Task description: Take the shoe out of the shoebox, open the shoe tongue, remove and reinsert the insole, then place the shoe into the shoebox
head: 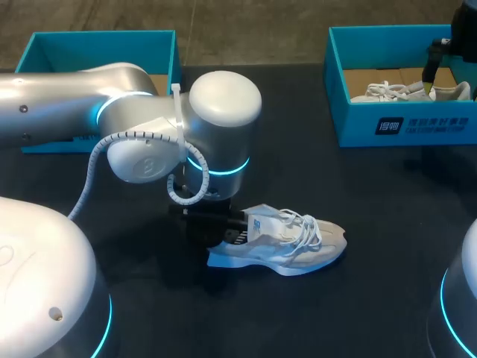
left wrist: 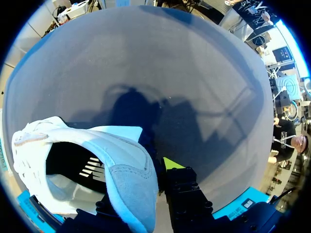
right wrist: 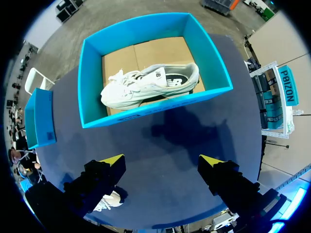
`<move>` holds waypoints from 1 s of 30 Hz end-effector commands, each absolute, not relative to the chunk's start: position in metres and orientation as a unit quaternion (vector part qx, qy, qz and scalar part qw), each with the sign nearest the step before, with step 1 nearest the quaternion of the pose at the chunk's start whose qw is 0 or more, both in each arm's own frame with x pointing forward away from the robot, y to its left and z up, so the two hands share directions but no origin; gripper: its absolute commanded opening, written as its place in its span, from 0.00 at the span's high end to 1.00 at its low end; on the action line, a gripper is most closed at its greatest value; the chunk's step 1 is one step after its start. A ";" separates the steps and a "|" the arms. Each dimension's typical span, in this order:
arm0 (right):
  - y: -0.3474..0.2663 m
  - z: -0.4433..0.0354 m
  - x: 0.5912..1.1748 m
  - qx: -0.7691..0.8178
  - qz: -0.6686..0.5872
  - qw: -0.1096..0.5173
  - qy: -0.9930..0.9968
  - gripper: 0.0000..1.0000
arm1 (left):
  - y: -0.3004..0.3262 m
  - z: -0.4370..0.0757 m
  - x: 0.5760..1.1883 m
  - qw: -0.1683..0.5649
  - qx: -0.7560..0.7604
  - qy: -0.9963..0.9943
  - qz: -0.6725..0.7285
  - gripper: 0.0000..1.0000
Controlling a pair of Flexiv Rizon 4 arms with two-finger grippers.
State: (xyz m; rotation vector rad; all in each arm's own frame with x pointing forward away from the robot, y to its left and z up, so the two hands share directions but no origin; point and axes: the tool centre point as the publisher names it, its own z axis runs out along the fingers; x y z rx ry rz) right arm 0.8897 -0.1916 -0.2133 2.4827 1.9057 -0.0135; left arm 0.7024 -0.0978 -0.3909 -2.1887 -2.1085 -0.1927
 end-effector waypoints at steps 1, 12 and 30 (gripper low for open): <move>-0.191 -0.214 0.890 0.793 -0.005 0.006 0.609 0.00 | -0.098 -0.395 0.702 0.043 -0.719 -0.691 -0.063 0.82; -0.191 -0.214 0.890 0.793 -0.005 0.006 0.609 0.00 | -0.099 -0.400 0.706 0.028 -0.730 -0.681 -0.049 0.59; -0.191 -0.214 0.890 0.793 -0.005 0.006 0.609 0.00 | -0.096 -0.395 0.703 0.018 -0.740 -0.671 -0.042 0.49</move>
